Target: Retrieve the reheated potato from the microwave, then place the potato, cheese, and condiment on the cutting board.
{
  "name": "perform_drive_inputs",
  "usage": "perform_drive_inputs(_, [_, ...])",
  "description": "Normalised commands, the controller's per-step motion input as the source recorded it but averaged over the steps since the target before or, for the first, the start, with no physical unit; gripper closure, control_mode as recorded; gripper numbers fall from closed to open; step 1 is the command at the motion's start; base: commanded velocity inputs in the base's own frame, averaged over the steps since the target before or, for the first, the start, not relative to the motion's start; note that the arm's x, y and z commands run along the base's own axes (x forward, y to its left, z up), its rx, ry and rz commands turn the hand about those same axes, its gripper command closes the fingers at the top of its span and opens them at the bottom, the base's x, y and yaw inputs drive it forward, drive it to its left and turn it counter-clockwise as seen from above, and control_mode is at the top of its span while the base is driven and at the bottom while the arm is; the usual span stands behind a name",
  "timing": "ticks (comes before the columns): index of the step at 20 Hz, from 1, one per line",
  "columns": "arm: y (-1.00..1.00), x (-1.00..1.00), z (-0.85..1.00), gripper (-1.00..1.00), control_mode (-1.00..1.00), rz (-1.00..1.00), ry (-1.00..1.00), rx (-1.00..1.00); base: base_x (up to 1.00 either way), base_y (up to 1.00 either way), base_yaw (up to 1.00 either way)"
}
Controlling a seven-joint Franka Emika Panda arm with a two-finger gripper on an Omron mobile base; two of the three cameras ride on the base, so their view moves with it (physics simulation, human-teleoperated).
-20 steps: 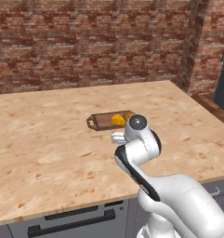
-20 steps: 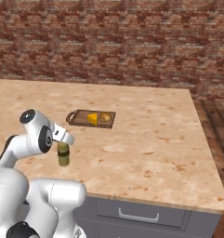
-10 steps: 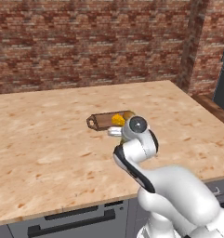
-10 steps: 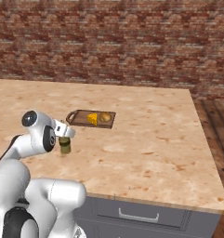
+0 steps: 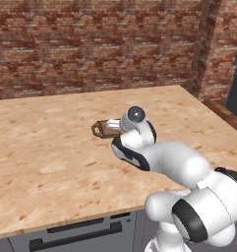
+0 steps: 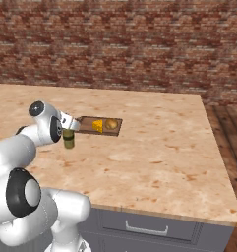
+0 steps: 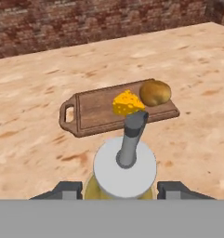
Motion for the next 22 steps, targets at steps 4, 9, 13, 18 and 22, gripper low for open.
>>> perform_drive_inputs(4, [0.21,0.55,0.17,1.00,-1.00,0.00,0.01,0.00,0.00,0.00,0.00])
perform_drive_inputs(9, [0.08,0.57,0.07,1.00,-1.00,0.00,0.01,0.00,0.00,0.00,0.00])
perform_drive_inputs(13, [0.00,0.58,0.03,1.00,-1.00,0.00,0.04,0.00,0.00,0.00,0.00])
perform_drive_inputs(18, [0.01,0.52,0.03,1.00,-1.00,0.00,0.01,0.00,0.00,0.00,0.00])
perform_drive_inputs(22, [0.00,0.49,0.01,1.00,-1.00,0.00,0.02,0.00,0.00,0.00,0.00])
